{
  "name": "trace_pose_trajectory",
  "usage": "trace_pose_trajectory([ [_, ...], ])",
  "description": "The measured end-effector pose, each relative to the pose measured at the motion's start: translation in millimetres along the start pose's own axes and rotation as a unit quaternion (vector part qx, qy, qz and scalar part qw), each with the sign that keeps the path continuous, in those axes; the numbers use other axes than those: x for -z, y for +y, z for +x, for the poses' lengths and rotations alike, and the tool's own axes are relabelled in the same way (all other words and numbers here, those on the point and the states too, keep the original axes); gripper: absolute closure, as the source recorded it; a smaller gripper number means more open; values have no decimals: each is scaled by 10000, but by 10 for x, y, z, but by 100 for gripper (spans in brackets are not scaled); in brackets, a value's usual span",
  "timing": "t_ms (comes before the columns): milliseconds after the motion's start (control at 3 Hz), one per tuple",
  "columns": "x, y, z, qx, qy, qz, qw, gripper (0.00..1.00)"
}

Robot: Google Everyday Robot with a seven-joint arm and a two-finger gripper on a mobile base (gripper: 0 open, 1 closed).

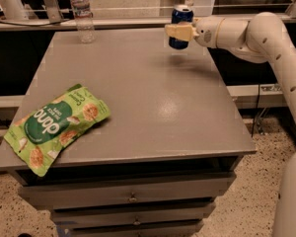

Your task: Pick pepsi can

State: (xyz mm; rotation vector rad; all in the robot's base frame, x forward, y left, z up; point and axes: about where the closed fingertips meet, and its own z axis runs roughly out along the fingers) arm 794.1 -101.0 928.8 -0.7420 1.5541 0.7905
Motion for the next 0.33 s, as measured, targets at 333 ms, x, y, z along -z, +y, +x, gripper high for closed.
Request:
trace_pose_trajectory([
  [333, -30, 8, 23, -1, 16, -14, 10000, 100],
])
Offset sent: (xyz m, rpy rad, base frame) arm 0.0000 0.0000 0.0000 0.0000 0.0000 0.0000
